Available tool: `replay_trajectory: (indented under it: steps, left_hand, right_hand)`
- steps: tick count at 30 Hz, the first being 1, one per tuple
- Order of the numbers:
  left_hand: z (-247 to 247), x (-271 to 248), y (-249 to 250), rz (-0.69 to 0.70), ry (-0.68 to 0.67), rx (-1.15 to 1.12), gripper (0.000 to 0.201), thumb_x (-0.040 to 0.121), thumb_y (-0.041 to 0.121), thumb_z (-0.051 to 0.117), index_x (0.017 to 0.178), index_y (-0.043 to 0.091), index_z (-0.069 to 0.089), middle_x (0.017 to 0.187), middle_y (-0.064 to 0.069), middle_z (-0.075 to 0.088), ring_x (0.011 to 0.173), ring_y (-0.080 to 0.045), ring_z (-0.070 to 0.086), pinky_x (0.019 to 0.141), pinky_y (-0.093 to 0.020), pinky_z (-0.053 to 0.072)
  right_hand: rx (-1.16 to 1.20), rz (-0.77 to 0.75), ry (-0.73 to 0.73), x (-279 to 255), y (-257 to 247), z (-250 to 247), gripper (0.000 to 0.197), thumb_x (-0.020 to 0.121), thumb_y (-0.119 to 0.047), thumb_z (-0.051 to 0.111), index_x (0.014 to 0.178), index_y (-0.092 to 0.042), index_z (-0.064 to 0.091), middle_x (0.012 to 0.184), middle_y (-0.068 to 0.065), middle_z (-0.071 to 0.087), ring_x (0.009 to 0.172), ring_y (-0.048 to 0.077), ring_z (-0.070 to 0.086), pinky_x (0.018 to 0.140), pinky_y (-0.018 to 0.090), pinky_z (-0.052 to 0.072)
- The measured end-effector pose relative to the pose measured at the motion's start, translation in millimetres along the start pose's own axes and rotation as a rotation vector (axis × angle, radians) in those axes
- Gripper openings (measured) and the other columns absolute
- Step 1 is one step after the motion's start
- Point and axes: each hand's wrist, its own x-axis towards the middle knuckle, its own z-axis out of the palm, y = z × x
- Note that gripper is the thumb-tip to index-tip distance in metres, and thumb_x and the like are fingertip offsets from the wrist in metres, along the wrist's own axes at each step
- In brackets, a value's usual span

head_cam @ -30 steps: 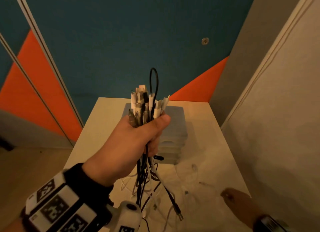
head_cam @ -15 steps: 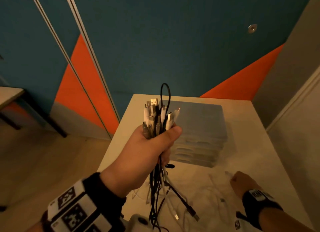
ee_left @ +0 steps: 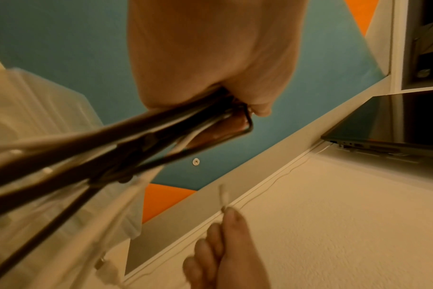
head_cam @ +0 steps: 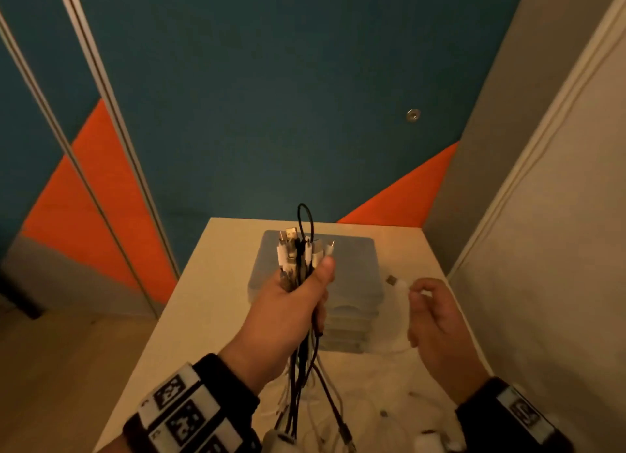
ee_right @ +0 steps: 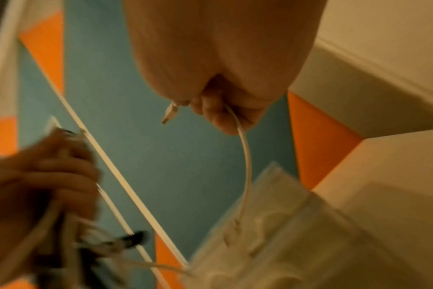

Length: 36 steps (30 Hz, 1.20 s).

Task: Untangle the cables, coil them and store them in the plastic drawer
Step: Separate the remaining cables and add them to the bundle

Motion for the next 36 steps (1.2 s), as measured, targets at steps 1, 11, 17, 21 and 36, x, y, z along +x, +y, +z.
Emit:
replay_trajectory:
  steps: [1,11,17,21,36]
  left_hand:
    - [5.5,1.7,-0.4,0.003,0.004,-0.005,0.059,0.073,0.057,0.062,0.085,0.0,0.058,0.054,0.0,0.045,0.051,-0.019,0.044,0.056,-0.035,0.04]
    - [37.6,2.7,-0.3,-0.031,0.062,-0.19,0.028,0.075,0.042,0.072,0.08,0.016,0.063,0.056,0.001,0.038,0.048,-0.014,0.037,0.044,-0.027,0.039]
    - [36.6,-0.2,4.3,-0.062,0.001,-0.207,0.05,0.077,0.041,0.075,0.1,-0.003,0.064,0.069,-0.014,0.052,0.058,-0.024,0.053,0.055,-0.037,0.051]
    - [34.8,-4.3,7.1,-0.06,-0.069,-0.124,0.036,0.086,0.027,0.074,0.101,-0.004,0.064,0.085,-0.02,0.061,0.075,-0.032,0.058,0.068,-0.045,0.052]
    - [20.7,1.2,27.3,0.002,0.039,-0.275,0.03,0.08,0.047,0.059,0.088,0.018,0.055,0.059,0.004,0.04,0.05,-0.014,0.042,0.061,-0.039,0.049]
  right_hand:
    - [0.061,-0.014,-0.011,0.2,-12.6,6.8,0.009,0.091,-0.03,0.043,0.09,-0.025,0.051,0.053,-0.008,0.045,0.046,0.009,0.037,0.043,0.028,0.032]
    - [0.191,-0.06,-0.052,-14.3,-62.8,54.5,0.011,0.092,-0.03,0.042,0.097,-0.034,0.051,0.056,-0.007,0.04,0.051,0.016,0.039,0.052,0.041,0.038]
    - [0.191,-0.135,-0.149,-22.4,-64.2,55.9,0.014,0.1,-0.02,0.043,0.101,-0.033,0.05,0.066,-0.009,0.057,0.057,0.003,0.051,0.056,0.018,0.042]
    - [0.202,-0.125,-0.197,-23.6,-64.4,55.5,0.015,0.096,-0.025,0.043,0.107,-0.023,0.052,0.08,-0.011,0.066,0.067,-0.001,0.06,0.059,0.015,0.045]
    - [-0.239,-0.094,-0.455,-37.8,-19.8,40.1,0.025,0.1,-0.02,0.044,0.084,-0.036,0.054,0.068,-0.023,0.056,0.063,0.002,0.051,0.059,0.013,0.036]
